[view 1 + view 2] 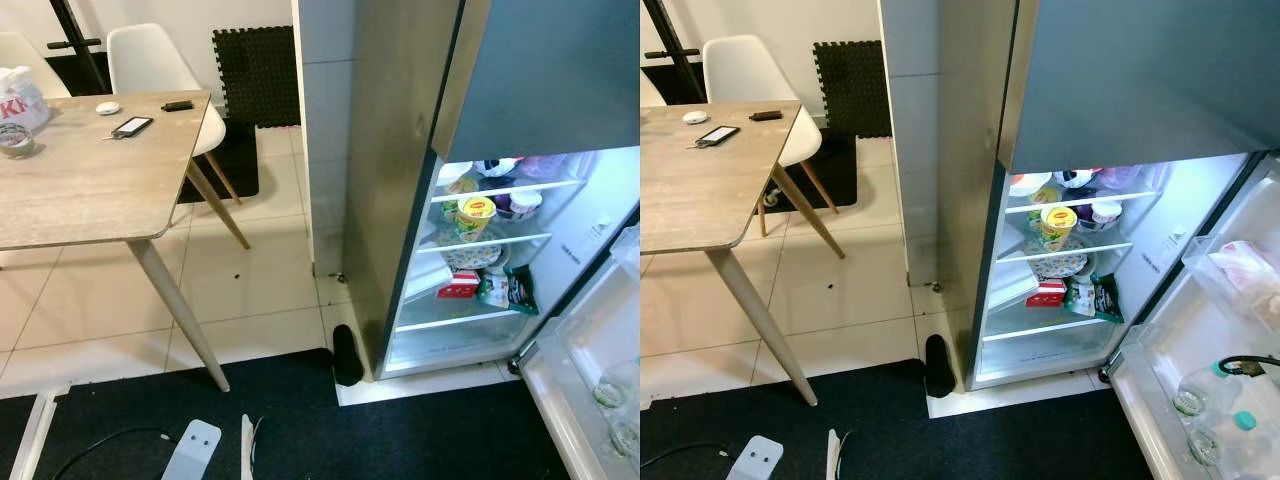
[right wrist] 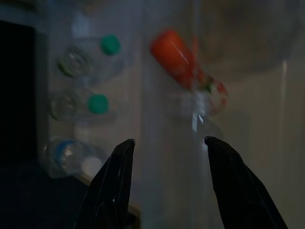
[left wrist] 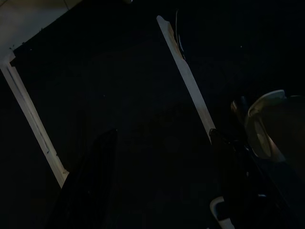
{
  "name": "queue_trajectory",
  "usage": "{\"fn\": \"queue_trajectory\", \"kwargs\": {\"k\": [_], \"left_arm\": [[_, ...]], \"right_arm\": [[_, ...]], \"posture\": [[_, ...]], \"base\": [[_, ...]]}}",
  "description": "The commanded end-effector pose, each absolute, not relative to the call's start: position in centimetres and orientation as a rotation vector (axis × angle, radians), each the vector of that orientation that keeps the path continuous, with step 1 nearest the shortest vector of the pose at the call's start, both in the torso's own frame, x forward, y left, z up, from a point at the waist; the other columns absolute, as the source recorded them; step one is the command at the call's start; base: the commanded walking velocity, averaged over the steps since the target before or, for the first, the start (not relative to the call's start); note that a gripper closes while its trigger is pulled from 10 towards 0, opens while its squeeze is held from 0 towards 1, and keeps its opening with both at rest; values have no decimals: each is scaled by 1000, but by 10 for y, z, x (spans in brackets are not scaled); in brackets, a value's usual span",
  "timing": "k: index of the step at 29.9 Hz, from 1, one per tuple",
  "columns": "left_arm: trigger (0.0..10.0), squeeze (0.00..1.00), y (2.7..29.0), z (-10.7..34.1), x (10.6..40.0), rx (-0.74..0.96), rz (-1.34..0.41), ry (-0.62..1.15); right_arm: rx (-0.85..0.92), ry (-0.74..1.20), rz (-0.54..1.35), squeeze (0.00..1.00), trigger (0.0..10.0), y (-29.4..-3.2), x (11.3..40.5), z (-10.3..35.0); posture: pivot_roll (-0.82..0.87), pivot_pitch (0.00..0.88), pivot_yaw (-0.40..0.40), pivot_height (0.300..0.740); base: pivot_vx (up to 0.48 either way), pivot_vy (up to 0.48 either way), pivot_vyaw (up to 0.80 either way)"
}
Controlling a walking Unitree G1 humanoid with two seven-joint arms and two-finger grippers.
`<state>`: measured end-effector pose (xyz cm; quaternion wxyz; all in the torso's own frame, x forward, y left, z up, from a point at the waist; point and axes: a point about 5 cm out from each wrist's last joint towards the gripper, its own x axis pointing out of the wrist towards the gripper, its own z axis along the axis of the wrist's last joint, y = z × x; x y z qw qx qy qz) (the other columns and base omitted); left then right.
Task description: Restocking fridge
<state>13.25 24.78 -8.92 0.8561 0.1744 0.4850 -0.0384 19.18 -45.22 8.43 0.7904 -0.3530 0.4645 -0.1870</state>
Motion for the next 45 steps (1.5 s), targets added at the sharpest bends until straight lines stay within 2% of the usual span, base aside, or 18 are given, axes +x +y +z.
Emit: {"fn": "queue_trajectory", "kwargs": {"k": [1,6,8,12,17,21,27,29,36,45], "left_arm": [[10000,0,246,-90,131,361,-79,1021],[10000,0,246,-90,131,363,-81,1022],[10000,0,249,-90,130,371,-84,1029],[10000,0,257,-88,126,383,-77,1036],[10000,0,264,-87,121,393,-74,1044],[10000,0,277,-85,112,417,-74,1056],[10000,0,294,-79,108,446,-64,1053],[10000,0,302,-75,107,454,-50,1048],[10000,0,304,-74,108,448,-52,1039],[10000,0,281,-80,115,418,-107,1011]], "right_arm": [[-766,971,-365,0,10000,-446,201,84],[-817,933,-437,0,10000,-453,206,99],[-865,924,-561,0,10000,-468,197,115],[-890,922,-610,0,10000,-475,194,123],[-886,947,-606,0,10000,-475,191,120],[-860,997,-583,0,10000,-472,183,107],[-769,1018,-559,0,10000,-465,180,92],[-724,1005,-549,0,10000,-461,183,89],[-701,976,-479,0,10000,-453,195,87],[-748,807,-247,0,10000,-417,246,93]], "posture": [[-7,0,-1,740],[-4,5,3,740],[5,21,13,740],[29,52,27,740],[39,66,37,740],[77,112,79,740],[111,126,102,740],[123,127,106,740],[120,124,103,740],[71,116,71,740]], "base": [[0,0,0],[0,0,0],[0,0,0],[0,0,0],[0,0,0],[0,0,0],[0,0,0],[0,0,0],[0,0,0],[0,0,0]]}}
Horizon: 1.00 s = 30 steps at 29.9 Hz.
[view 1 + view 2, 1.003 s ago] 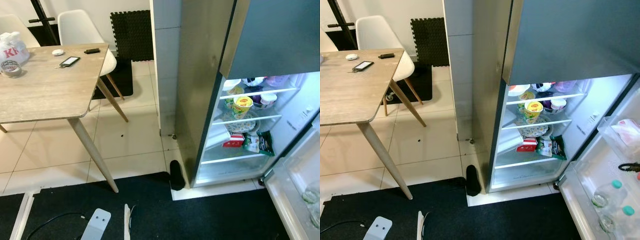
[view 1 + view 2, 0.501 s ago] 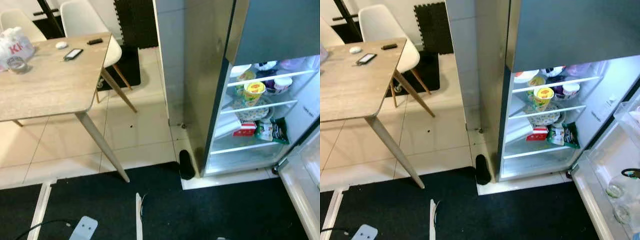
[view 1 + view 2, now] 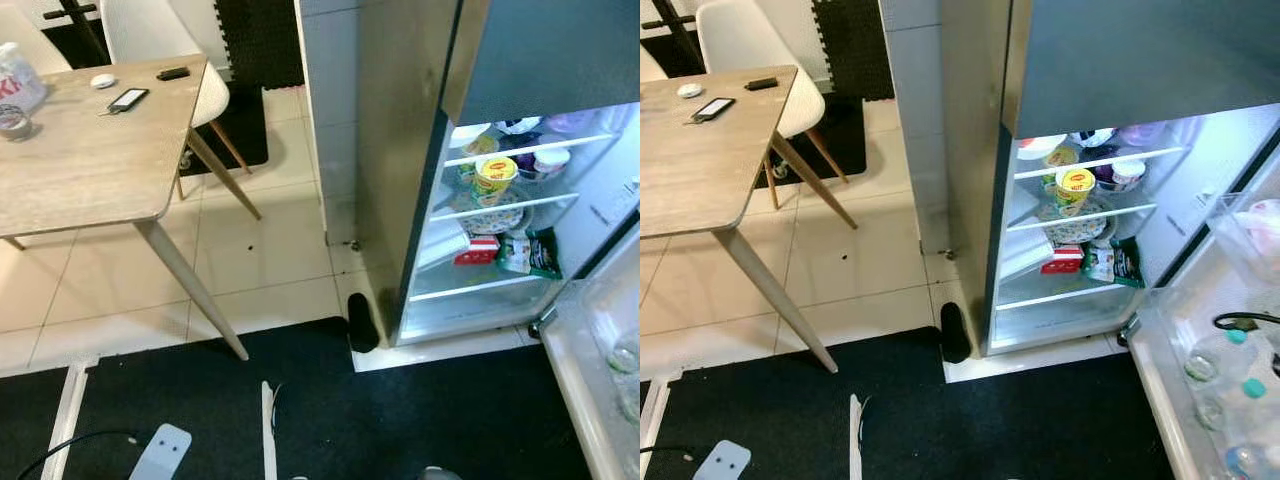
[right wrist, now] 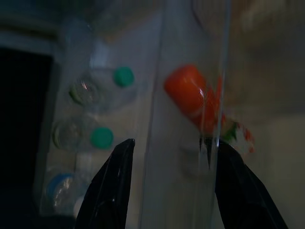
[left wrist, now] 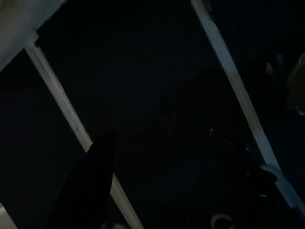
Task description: Restocking fridge
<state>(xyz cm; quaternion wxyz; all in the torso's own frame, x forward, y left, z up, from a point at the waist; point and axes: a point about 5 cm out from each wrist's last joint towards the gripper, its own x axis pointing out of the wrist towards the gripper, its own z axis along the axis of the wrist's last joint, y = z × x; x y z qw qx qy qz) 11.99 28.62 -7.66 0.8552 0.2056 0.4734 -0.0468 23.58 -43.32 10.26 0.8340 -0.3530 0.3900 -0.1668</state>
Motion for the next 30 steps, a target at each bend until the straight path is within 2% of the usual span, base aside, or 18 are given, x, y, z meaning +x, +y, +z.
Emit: {"fn": "queue_trajectory", "kwargs": {"k": [1,6,10,13,14,15,16,19,20,21,22,23,24,25,30], "left_arm": [[10000,0,278,-81,116,418,-112,1009],[10000,0,272,-82,121,417,-116,1001],[10000,0,264,-84,124,407,-126,989],[10000,0,262,-84,124,405,-130,988],[10000,0,260,-85,124,403,-135,986],[10000,0,260,-85,124,403,-135,986],[10000,0,258,-85,124,400,-139,985],[10000,0,256,-86,125,396,-141,983],[10000,0,254,-86,125,390,-141,980],[10000,0,254,-86,125,390,-141,980],[10000,0,252,-87,125,384,-140,977],[10000,0,250,-87,126,379,-141,974],[10000,0,250,-87,126,379,-141,974],[10000,0,249,-88,126,376,-142,973],[10000,0,243,-89,125,366,-144,975]], "right_arm": [[-754,780,-214,0,10000,-409,255,93],[-795,682,-118,0,10000,-384,281,101],[-975,418,-23,0,10000,-349,321,155],[-977,346,7,0,10000,-338,328,170],[-964,240,52,0,10000,-320,336,194],[-964,240,52,0,10000,-320,336,194],[-980,121,92,0,10000,-301,341,224],[-997,26,113,0,10000,-287,342,250],[-1009,-83,124,0,10000,-275,340,281],[-1009,-83,124,0,10000,-275,340,281],[-1021,-187,123,0,10000,-266,334,311],[-1031,-266,99,0,10000,-264,327,338],[-1031,-266,99,0,10000,-264,327,338],[-1057,-310,60,0,10000,-267,321,356],[-1193,-225,-179,0,10000,-318,288,392]], "posture": [[66,114,67,740],[60,111,56,740],[49,104,42,740],[45,103,38,740],[41,103,34,740],[41,103,34,740],[37,101,25,740],[37,100,22,740],[33,100,14,740],[33,100,14,740],[28,100,9,740],[19,100,5,740],[19,100,5,740],[16,98,1,740],[5,96,-6,740]], "base": [[0,0,0],[0,0,0],[0,0,0],[0,0,0],[0,0,0],[0,0,0],[0,0,0],[0,0,0],[0,0,0],[0,0,0],[0,0,0],[0,0,0],[0,0,0],[0,0,0],[0,0,0]]}}
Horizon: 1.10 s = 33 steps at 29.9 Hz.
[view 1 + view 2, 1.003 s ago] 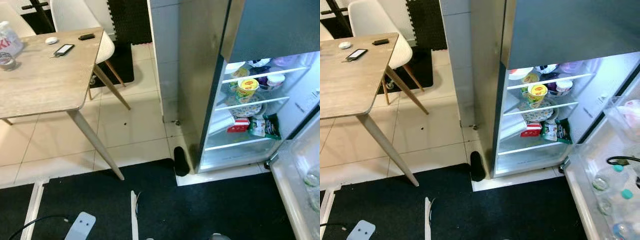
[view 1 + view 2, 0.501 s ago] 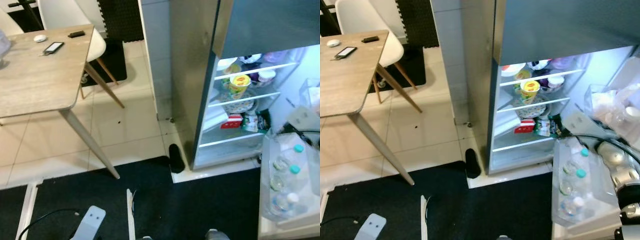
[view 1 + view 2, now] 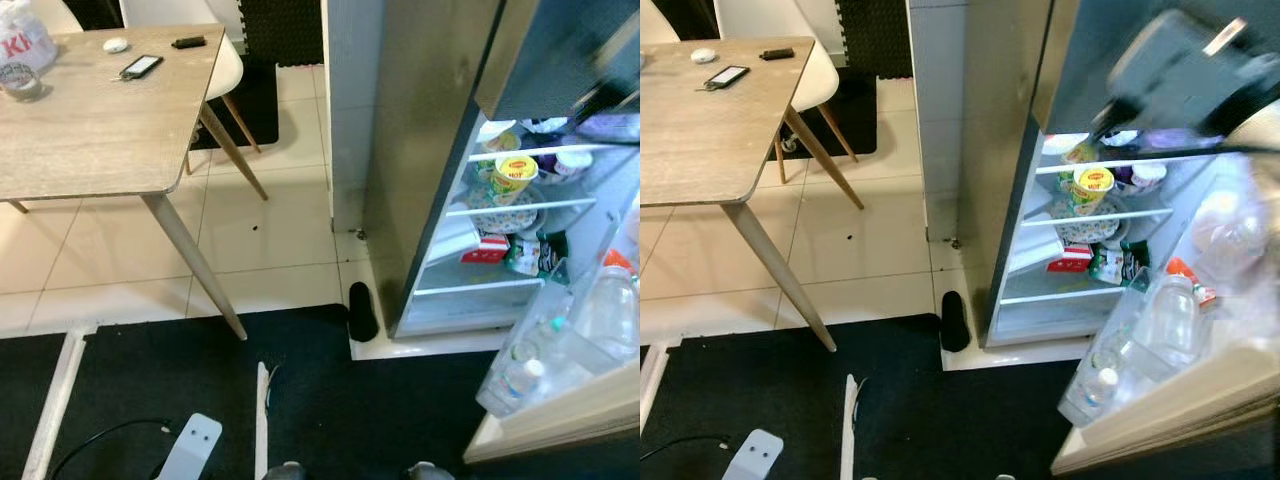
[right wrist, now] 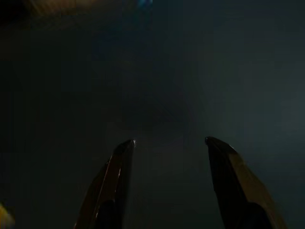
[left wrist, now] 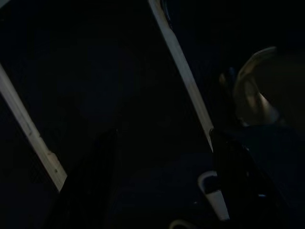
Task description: Restocking fridge
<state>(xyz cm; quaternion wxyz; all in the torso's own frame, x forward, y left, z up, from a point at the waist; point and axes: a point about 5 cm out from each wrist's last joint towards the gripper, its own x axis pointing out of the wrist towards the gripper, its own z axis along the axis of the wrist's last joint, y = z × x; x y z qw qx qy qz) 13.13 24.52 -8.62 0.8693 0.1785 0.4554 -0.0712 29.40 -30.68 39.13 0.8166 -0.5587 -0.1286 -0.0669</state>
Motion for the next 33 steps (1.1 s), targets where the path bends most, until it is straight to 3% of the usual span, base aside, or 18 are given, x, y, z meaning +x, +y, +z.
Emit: {"fn": "queue_trajectory", "kwargs": {"k": [1,3,6,7,9,10,13,15,16,19,21,24,26,28,33], "left_arm": [[10000,0,243,-89,125,366,-144,975],[10000,0,242,-90,124,365,-145,977],[10000,0,242,-91,121,364,-145,990],[10000,0,242,-91,121,364,-145,990],[10000,0,242,-92,119,362,-142,1000],[10000,0,242,-93,118,362,-141,1005],[10000,0,243,-93,117,361,-139,1009],[10000,0,243,-94,115,360,-136,1023],[10000,0,243,-94,115,360,-136,1023],[10000,0,244,-95,112,360,-131,1041],[10000,0,244,-95,112,360,-131,1041],[10000,0,245,-95,111,360,-127,1046],[10000,0,246,-96,110,360,-122,1054],[10000,0,246,-96,110,360,-122,1054],[10000,0,250,-96,107,366,-109,1068]], "right_arm": [[-1193,-225,-179,0,10000,-318,288,392],[-1222,-181,-227,0,10000,-331,280,395],[-1282,3,-482,0,10000,-388,254,403],[-1282,3,-482,0,10000,-388,254,403],[-1302,162,-661,0,10000,-429,235,395],[-1317,258,-748,0,10000,-450,224,386],[-1326,363,-823,0,10000,-470,212,372],[-1331,583,-867,0,10000,-497,192,333],[-1331,583,-867,0,10000,-497,192,333],[-1279,824,-729,0,10000,-508,180,267],[-1279,824,-729,0,10000,-508,180,267],[-1229,905,-632,0,10000,-506,179,231],[-1148,1021,-473,0,10000,-496,174,177],[-1148,1021,-473,0,10000,-496,174,177],[-938,1057,-238,0,10000,-465,175,108]], "posture": [[5,96,-6,740],[-3,97,-6,740],[-13,95,-10,740],[-13,95,-10,740],[-15,94,-11,740],[-17,95,-11,740],[-17,95,-11,740],[-26,97,-14,740],[-26,97,-14,740],[-26,96,-16,740],[-26,96,-16,740],[-23,96,-16,740],[-11,96,-15,740],[-11,96,-15,740],[-2,96,-9,740]], "base": [[0,0,0],[0,0,0],[0,0,0],[0,0,0],[0,0,0],[0,0,0],[0,0,0],[0,0,0],[0,0,0],[0,0,0],[0,0,0],[0,0,0],[0,0,0],[0,0,0],[0,0,0]]}}
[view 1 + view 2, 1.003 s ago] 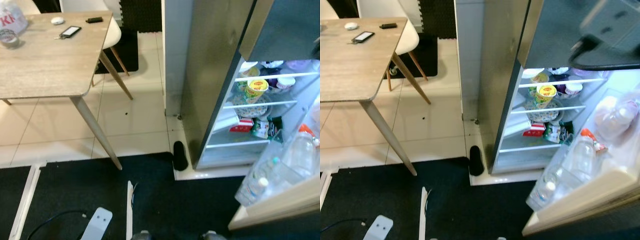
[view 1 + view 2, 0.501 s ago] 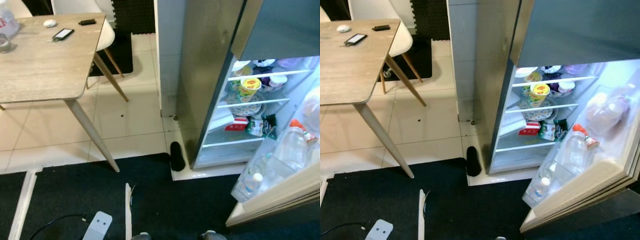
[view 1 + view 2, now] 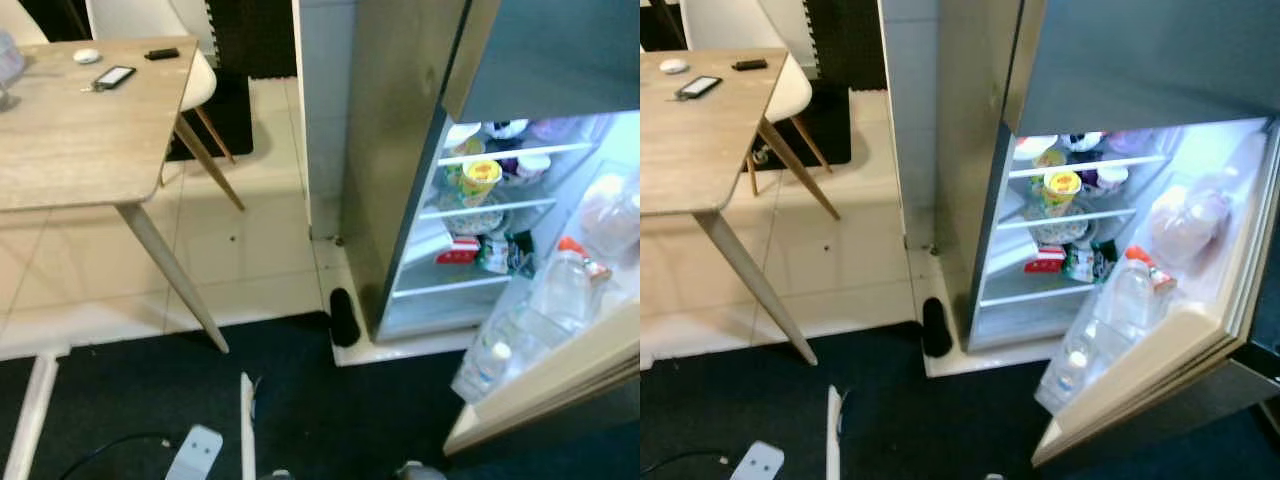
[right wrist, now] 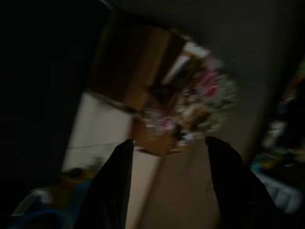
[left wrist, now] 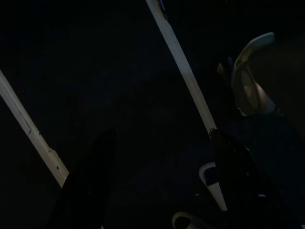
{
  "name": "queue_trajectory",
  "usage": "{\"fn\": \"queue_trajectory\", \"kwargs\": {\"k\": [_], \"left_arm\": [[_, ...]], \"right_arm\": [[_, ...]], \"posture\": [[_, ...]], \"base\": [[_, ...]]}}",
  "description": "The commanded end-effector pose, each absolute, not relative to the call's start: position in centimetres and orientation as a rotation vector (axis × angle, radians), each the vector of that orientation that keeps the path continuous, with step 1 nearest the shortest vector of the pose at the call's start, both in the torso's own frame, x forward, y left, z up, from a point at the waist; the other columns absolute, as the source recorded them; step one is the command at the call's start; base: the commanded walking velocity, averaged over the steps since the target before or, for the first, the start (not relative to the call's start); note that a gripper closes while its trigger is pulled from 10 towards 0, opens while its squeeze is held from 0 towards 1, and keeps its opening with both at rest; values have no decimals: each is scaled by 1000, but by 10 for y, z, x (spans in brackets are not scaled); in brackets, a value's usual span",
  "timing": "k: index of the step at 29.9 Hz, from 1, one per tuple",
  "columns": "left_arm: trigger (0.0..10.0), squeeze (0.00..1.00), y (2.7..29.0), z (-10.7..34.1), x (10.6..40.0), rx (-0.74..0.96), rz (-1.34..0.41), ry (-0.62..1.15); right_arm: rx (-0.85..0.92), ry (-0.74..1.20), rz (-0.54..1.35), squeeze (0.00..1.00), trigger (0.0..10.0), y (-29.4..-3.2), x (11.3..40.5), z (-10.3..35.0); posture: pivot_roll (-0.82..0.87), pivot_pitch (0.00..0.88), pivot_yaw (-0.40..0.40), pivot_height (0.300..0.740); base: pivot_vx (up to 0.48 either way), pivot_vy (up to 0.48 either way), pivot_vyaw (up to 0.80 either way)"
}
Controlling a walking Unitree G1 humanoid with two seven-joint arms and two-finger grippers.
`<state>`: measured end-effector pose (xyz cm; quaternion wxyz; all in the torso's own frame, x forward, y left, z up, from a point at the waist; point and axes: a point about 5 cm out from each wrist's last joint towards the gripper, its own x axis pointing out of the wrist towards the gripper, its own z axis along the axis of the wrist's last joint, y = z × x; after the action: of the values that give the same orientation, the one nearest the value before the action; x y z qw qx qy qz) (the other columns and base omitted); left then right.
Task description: Restocking fridge
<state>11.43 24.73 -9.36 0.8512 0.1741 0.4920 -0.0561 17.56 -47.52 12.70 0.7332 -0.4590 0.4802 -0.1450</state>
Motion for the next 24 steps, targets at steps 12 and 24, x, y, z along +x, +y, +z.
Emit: {"fn": "queue_trajectory", "kwargs": {"k": [12,24], "left_arm": [[10000,0,251,-96,106,371,-102,1074],[10000,0,255,-93,112,379,-94,1052]], "right_arm": [[-564,834,72,0,10000,-384,214,56],[-489,437,305,0,10000,-248,317,71]], "posture": [[10,81,-11,740],[53,68,-7,740]], "base": [[0,0,0],[0,0,0]]}}
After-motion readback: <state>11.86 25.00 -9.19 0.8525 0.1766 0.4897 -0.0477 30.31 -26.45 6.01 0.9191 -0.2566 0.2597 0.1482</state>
